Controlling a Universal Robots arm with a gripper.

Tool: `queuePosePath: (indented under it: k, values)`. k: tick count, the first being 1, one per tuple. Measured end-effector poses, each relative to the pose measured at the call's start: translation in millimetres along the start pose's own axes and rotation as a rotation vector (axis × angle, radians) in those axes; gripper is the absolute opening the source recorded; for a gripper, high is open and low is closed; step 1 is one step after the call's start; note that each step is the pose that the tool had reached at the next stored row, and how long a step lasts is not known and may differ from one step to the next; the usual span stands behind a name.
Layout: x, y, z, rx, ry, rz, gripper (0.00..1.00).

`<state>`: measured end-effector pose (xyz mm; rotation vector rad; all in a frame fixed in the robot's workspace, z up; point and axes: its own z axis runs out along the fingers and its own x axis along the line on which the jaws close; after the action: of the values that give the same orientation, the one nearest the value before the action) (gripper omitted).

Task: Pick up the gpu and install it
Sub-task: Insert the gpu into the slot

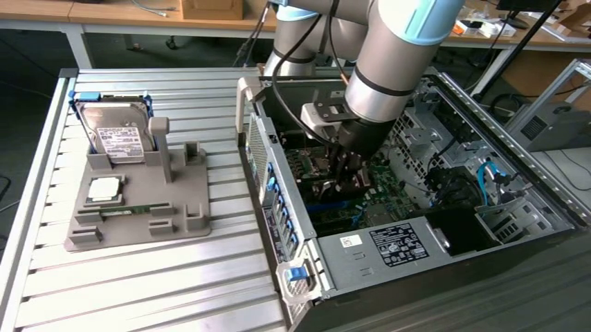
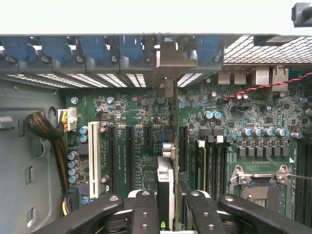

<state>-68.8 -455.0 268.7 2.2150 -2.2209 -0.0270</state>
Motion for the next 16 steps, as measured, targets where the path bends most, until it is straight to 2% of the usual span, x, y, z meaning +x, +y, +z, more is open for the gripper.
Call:
queuePosePath:
  k: [11, 16]
  values:
    - [5.0, 0.0, 1.3, 0.0001, 0.0002, 0.004, 0.27]
    - [5.0, 0.0, -1.4, 0.0005, 0.0, 0.004, 0.27]
